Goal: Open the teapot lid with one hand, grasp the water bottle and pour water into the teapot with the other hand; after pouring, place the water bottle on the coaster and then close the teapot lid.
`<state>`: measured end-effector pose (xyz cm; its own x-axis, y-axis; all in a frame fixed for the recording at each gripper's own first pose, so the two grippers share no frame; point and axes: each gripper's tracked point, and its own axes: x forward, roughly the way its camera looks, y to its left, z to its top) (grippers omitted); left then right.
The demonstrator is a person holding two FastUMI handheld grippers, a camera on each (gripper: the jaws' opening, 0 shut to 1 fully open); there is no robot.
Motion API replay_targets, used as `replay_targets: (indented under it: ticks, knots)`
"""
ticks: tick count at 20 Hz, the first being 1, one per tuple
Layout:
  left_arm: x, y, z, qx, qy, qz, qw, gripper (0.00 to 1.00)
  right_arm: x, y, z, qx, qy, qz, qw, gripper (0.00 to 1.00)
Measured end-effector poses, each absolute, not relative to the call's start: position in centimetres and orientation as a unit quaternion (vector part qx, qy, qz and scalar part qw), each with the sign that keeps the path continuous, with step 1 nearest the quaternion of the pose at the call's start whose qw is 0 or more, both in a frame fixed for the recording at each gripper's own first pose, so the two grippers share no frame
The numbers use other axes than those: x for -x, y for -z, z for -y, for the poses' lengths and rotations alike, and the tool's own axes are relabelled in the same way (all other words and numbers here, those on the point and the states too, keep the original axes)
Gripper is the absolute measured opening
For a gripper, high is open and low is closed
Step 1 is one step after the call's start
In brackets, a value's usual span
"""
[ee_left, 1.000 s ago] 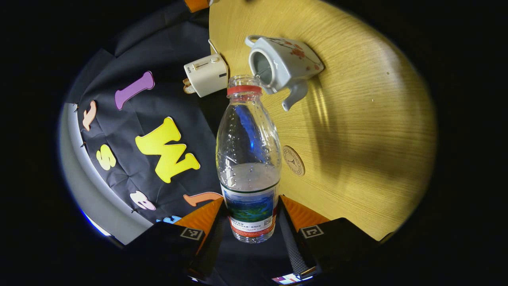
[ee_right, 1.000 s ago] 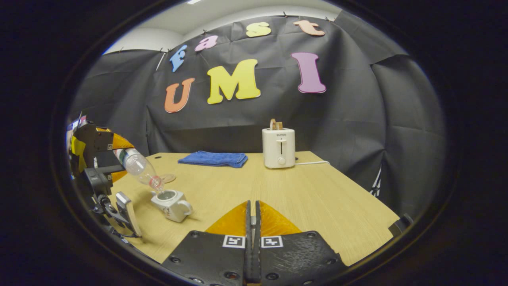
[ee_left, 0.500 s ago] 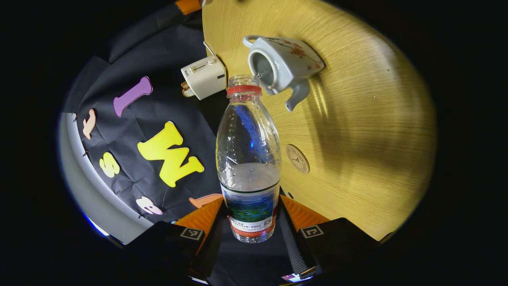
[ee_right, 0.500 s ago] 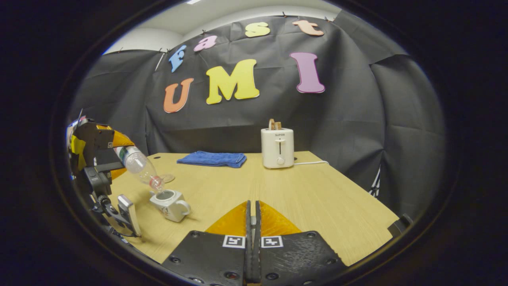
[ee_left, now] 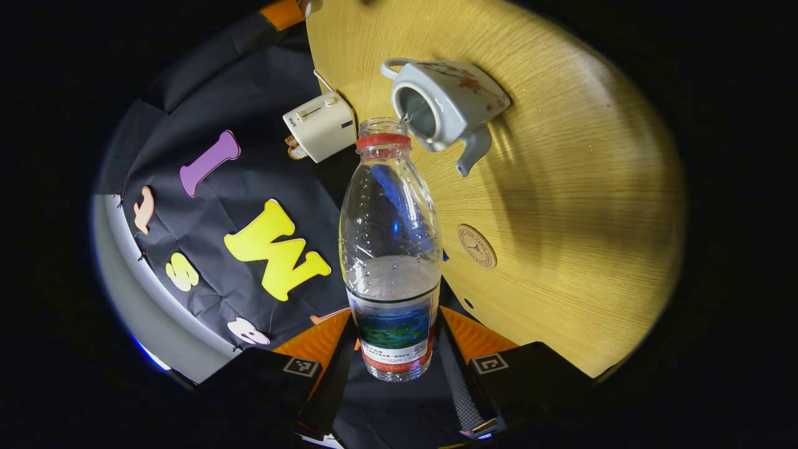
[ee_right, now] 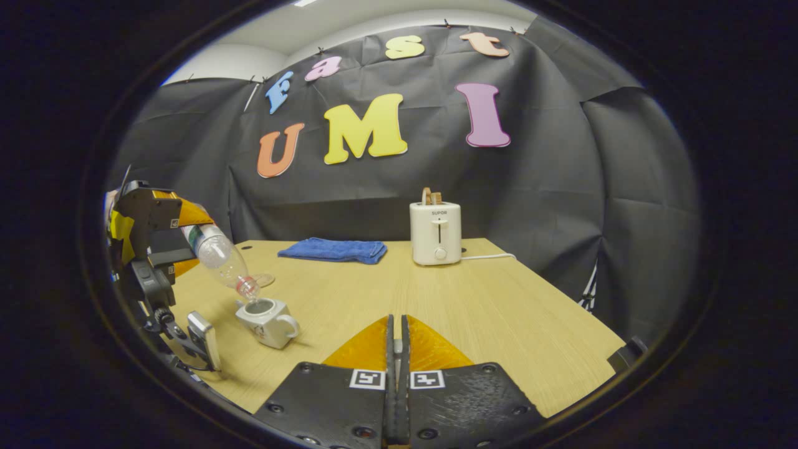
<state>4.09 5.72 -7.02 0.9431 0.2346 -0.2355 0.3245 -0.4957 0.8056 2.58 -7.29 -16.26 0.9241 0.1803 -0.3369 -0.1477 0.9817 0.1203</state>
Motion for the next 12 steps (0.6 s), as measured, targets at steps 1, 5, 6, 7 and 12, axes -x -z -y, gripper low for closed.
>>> replay_targets:
  ticks: [1,5,6,7,12]
  knots:
    - [-4.14,6.93,-5.66,-0.866,0.047,-0.16,0.471,0.74,-2.6,16.19,7.28,-0.046,-0.083,-0.175,0.98,0.0]
    - [-4.31,6.7,-5.54,-0.872,0.045,-0.157,0.462,0.74,-2.55,16.11,7.37,-0.045,-0.083,-0.173,0.98,0.0]
    - [-4.35,6.64,-5.54,-0.873,0.044,-0.156,0.459,0.74,-2.53,16.1,7.38,-0.046,-0.083,-0.173,0.98,0.0]
    - [-4.36,6.53,-5.51,-0.875,0.044,-0.155,0.456,0.74,-2.52,16.12,7.4,-0.046,-0.083,-0.173,0.98,0.0]
    - [-4.29,6.44,-5.46,-0.878,0.043,-0.159,0.449,0.74,-2.59,16.11,7.31,-0.046,-0.085,-0.174,0.98,0.0]
